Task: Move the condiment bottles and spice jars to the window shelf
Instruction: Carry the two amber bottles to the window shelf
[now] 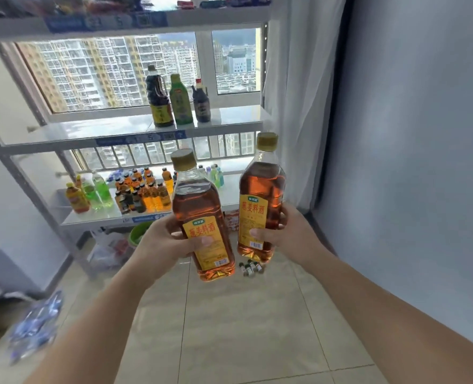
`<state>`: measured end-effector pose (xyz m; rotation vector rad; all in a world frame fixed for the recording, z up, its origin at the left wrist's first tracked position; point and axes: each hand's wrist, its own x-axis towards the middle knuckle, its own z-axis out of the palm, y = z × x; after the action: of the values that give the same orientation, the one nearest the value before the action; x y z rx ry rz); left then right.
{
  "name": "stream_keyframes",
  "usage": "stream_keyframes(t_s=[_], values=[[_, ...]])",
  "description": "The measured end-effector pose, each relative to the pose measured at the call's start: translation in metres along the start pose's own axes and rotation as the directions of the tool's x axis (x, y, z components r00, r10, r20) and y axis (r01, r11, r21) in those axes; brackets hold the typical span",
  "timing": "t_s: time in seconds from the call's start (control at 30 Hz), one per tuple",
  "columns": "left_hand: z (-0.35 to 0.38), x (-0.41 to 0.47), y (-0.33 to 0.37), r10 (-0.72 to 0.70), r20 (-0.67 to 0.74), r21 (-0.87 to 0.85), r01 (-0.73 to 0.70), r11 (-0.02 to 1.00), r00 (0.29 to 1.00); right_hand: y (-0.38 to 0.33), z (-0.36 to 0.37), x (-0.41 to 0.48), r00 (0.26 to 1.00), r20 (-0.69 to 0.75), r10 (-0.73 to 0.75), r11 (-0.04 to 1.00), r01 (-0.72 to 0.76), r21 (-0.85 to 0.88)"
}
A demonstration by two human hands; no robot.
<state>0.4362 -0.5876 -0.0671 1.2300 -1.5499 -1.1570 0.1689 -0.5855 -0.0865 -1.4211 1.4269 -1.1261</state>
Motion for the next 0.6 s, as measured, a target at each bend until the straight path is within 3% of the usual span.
stream_keyframes(t_s=[0.33,0.6], values=[[-0.026,0.129,-0.027,-0.009,-0.068,0.011,0.010,1.000,0.998,0.013,0.021,0.142,0.998,0.052,0.037,0.998,-0.040,0.057],[-0.061,0.275,-0.032,0.027,0.013,-0.017,-0.027,0.999,1.000,0.005,0.029,0.274,0.999,0.016,0.033,0.991,-0.035,0.127]])
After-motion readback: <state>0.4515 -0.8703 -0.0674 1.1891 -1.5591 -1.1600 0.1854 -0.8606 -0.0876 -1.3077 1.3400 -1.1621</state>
